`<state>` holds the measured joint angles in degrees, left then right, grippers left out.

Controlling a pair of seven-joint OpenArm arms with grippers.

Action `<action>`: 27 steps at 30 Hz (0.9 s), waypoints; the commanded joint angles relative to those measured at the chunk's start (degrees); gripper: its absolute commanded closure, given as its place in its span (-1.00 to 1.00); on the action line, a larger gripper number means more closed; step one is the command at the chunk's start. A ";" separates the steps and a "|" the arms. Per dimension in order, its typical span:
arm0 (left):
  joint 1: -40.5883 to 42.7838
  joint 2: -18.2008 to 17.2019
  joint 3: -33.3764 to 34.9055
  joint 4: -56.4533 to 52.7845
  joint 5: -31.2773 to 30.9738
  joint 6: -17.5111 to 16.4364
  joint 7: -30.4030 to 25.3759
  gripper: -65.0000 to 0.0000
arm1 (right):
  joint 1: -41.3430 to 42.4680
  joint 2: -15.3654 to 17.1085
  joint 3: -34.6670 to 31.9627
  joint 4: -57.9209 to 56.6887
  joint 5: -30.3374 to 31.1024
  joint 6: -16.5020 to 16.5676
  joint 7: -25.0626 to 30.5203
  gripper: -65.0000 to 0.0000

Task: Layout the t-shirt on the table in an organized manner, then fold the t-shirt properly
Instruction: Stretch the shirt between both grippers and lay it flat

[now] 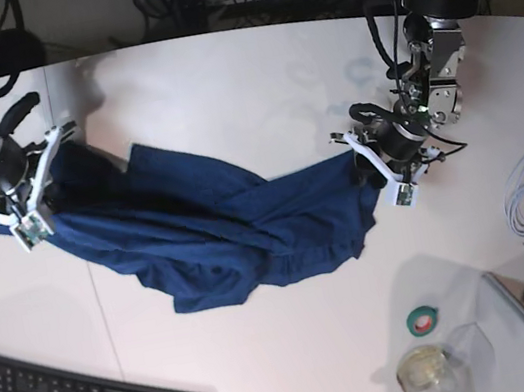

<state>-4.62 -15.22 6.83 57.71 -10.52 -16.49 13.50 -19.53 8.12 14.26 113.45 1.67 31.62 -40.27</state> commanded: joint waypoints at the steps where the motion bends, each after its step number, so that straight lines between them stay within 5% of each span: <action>1: -0.17 -0.47 -0.19 -0.09 0.81 0.45 2.55 0.39 | 1.29 0.01 2.40 1.06 -0.05 1.75 0.93 1.00; 5: -0.17 -1.61 -0.19 -0.09 0.81 0.45 2.46 0.39 | 2.43 -1.31 9.69 1.06 0.04 8.38 -2.94 1.00; 12: -0.52 -1.79 -8.19 0.26 0.90 0.45 2.55 0.39 | -0.03 -1.48 15.58 -1.84 -0.13 8.38 -6.72 0.99; 23: 5.72 -1.79 -11.36 13.54 0.63 0.45 3.07 0.39 | -3.20 -5.53 8.73 -4.92 -0.31 8.38 -7.60 0.96; 27: 10.73 -1.61 -12.76 20.84 0.28 0.45 3.07 0.39 | -3.55 -5.53 8.29 -6.94 -0.31 8.38 -7.60 0.43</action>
<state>6.44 -16.05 -5.32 77.73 -9.91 -16.53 17.74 -22.98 2.04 22.50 105.65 1.08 40.07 -48.62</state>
